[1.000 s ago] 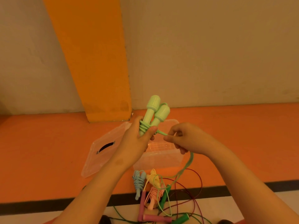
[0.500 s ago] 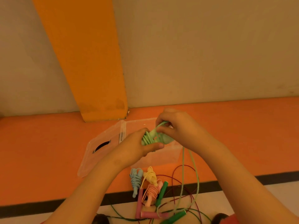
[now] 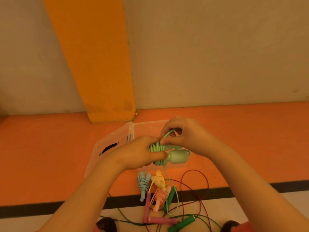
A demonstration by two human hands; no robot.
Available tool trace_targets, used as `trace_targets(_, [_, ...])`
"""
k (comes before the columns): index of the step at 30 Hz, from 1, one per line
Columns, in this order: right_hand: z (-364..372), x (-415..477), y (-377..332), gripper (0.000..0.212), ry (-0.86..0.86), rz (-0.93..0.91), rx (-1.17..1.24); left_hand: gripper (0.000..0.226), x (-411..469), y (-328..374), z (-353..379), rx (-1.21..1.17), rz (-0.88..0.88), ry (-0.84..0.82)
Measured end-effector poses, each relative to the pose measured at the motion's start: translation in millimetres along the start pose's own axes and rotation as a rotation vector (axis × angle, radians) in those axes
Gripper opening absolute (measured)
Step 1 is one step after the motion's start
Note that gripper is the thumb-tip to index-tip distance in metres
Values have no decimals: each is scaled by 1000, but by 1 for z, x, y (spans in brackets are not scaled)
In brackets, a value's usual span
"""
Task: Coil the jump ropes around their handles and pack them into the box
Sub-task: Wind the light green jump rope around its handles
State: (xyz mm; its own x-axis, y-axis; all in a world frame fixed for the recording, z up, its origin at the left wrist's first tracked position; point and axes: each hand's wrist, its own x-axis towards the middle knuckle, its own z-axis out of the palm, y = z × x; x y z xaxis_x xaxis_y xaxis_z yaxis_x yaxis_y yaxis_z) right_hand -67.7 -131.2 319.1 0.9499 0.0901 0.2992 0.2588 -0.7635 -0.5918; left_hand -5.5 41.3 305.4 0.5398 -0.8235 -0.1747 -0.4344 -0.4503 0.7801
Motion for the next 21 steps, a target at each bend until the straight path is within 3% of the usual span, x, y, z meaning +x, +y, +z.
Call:
trace_targets(3, [-3,-1,-3,21,73,61,94,20,-6,2,-6,-162,33,-6])
trace_targets(6, [-13,-5,-7,24,58,102,374,15,-10,2,-8,-338,69,24])
trace_targets(10, [-19,-9,-2,58,32,112,773,3,-11,4,-13,-544,154,134])
trace_targets(12, [-17,-10,-3,66,1,99,764,14,-11,4,-18,-611,165,191])
trace_targets(15, [-9,-11,-7,58,-40,117,644,21,-10,4,-23,-637,156,213])
trace_targets(21, [5,-13,-14,59,-98,124,699,12,-8,10,-16,-639,183,9])
